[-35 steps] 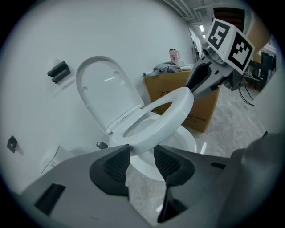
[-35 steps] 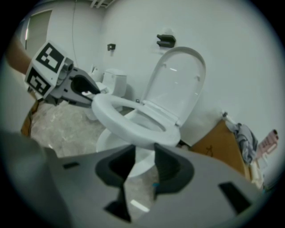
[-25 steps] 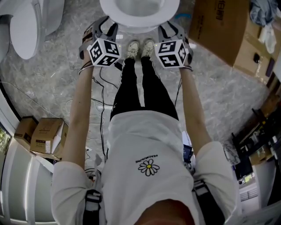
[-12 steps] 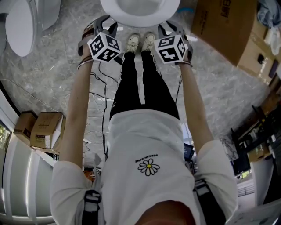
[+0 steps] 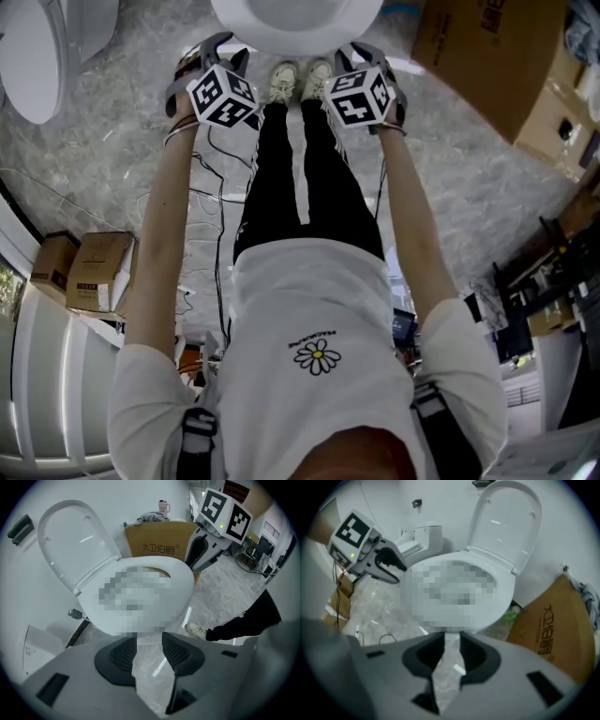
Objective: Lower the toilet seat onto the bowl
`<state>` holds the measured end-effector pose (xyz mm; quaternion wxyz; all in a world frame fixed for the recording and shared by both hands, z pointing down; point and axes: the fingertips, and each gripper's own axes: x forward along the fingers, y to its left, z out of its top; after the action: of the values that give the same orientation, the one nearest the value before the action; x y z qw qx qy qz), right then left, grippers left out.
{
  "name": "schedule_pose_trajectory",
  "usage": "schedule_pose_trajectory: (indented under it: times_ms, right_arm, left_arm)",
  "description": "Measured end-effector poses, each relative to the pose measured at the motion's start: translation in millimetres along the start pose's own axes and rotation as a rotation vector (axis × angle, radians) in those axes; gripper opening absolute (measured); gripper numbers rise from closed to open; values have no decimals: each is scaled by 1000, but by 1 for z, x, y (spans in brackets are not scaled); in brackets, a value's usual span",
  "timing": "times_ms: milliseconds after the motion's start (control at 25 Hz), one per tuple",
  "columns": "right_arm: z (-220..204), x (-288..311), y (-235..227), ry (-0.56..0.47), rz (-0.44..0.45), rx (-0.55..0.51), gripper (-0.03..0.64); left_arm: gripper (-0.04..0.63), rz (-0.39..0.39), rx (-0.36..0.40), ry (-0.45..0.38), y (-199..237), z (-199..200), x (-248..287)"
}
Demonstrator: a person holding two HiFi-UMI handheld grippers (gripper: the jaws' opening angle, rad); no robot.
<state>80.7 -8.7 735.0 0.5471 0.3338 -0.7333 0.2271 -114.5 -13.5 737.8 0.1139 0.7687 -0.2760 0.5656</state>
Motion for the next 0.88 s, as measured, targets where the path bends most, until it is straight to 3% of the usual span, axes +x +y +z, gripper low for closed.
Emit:
schedule_pose_trajectory:
  times_ms: [680,880]
  right_arm:
    - [-26,49,10,126,32,18,86]
    - [-30,58,8,146,30,33,86]
  left_arm:
    - [183,-91,-28,114,-17,-24,41]
    - [183,-108,9,141,-18,-19,49]
